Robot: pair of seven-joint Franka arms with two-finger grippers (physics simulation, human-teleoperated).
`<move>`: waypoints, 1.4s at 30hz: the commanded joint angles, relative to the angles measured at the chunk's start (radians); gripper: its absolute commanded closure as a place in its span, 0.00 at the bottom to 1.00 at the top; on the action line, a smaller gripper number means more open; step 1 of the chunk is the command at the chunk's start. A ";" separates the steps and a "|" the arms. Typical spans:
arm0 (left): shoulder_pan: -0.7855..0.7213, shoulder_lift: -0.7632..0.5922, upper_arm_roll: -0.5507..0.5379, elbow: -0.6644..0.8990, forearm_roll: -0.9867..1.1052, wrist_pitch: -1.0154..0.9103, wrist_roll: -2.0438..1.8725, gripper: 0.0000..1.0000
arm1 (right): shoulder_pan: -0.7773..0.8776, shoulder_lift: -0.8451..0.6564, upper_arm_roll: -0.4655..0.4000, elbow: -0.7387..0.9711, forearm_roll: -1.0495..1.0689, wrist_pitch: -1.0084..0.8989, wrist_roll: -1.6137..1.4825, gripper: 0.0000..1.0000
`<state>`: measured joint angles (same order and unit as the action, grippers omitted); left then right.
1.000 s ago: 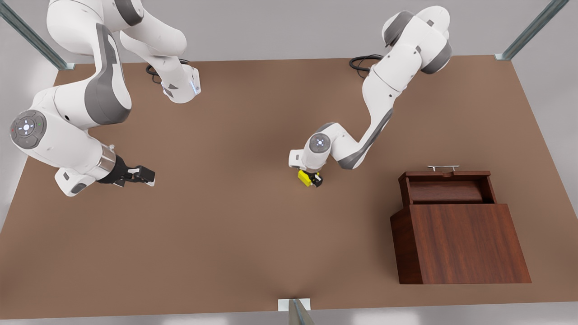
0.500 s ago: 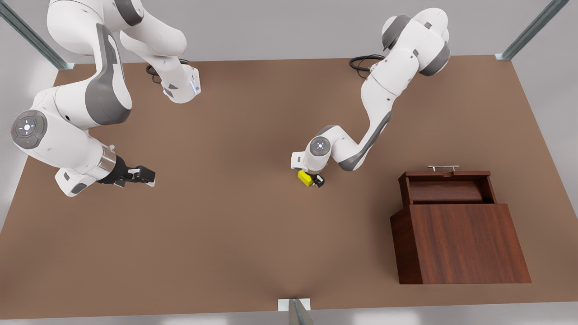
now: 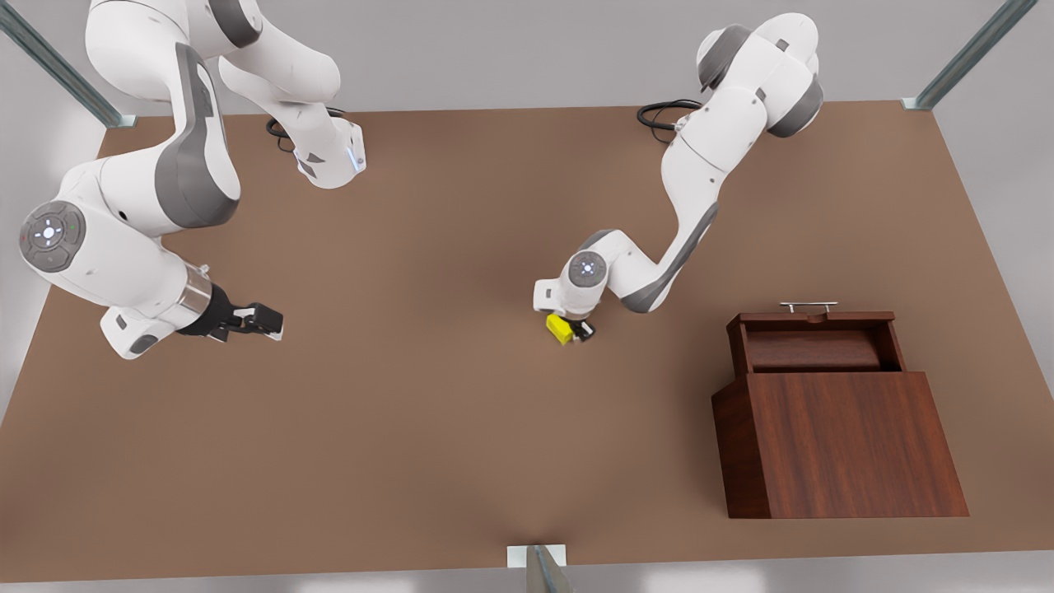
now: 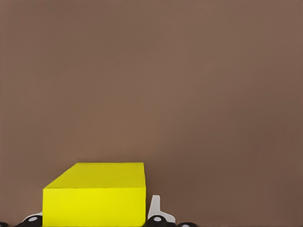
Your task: Open the drawer with left arm, place the square in the middle with right arm, and place the square in the drawer with left arm
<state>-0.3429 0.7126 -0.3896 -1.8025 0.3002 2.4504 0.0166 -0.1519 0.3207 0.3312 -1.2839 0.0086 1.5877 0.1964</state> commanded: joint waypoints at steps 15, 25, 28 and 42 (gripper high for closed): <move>0.001 -0.185 0.044 -0.001 -0.110 -0.204 -0.026 0.38 | 0.000 0.000 0.000 0.002 -0.001 0.000 0.000 0.00; 0.435 -0.539 0.207 0.003 -0.202 -0.539 -0.142 0.37 | 0.000 0.000 0.000 0.002 -0.001 0.002 0.000 0.00; 0.490 -0.504 0.207 0.005 -0.204 -0.490 -0.133 0.36 | 0.000 0.000 0.000 0.002 -0.001 0.002 0.000 0.00; 0.552 -0.407 0.209 -0.026 -0.191 -0.422 -0.132 0.00 | 0.000 0.001 0.000 0.002 -0.001 0.002 0.000 0.00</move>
<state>0.2087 0.3053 -0.1810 -1.8285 0.1115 2.0279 -0.1159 -0.1520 0.3214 0.3312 -1.2824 0.0082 1.5892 0.1964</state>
